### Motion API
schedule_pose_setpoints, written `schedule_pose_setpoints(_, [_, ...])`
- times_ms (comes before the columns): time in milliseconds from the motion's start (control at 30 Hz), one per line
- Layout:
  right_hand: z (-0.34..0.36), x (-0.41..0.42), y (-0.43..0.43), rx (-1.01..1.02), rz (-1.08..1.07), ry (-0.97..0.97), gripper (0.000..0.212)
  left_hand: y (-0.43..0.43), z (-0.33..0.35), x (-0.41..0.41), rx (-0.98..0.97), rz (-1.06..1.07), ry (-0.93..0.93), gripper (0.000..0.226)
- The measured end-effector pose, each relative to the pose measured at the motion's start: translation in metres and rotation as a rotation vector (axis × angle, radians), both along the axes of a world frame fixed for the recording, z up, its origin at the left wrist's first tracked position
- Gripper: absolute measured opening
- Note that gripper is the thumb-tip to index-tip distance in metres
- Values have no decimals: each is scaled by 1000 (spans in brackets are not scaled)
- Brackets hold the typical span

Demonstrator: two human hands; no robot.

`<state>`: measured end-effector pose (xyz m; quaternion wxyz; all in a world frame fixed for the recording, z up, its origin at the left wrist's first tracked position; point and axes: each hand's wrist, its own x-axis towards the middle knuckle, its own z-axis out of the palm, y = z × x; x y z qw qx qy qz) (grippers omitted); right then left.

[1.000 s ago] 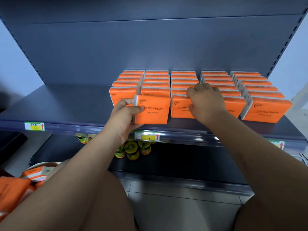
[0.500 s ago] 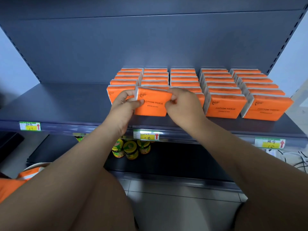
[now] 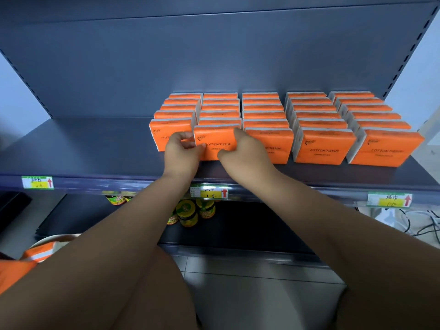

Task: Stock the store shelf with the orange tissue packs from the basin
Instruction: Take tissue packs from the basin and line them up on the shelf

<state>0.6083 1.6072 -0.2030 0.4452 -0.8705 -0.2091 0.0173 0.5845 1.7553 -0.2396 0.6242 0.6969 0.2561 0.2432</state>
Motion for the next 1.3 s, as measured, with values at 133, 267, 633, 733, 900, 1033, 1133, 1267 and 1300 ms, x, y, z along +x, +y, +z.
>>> schedule_pose_setpoints(133, [-7, -4, 10, 66, 20, 157, 26, -6, 4, 0, -50, -58, -10, 17])
schedule_pose_setpoints(267, [-8, -3, 14, 64, 33, 200, 39, -6, 5, -3, -95, -91, -6, 24])
schedule_pose_setpoints(633, [-4, -3, 12, -34, 10, 158, 36, -5, 6, -10, -78, -173, -10, 25])
schedule_pose_setpoints(733, [-2, -2, 8, -45, 41, 182, 42, -5, 6, -11, -44, -187, -5, 26])
schedule_pose_setpoints(900, [5, -6, 1, -27, 70, 190, 39, -2, 7, -14, -3, -175, 33, 29])
schedule_pose_setpoints(1033, [7, -10, -3, -48, 41, 166, 38, -6, 9, -17, 105, -149, 69, 27])
schedule_pose_setpoints(1133, [7, -11, -6, -87, 21, 164, 37, -12, 8, -22, 269, -81, 50, 15])
schedule_pose_setpoints(1267, [8, -16, -7, -105, 38, 87, 30, -17, 0, -29, 610, -4, -5, 19])
schedule_pose_setpoints(1300, [7, -18, -8, -108, 45, 52, 31, -18, -1, -30, 688, -12, 28, 27])
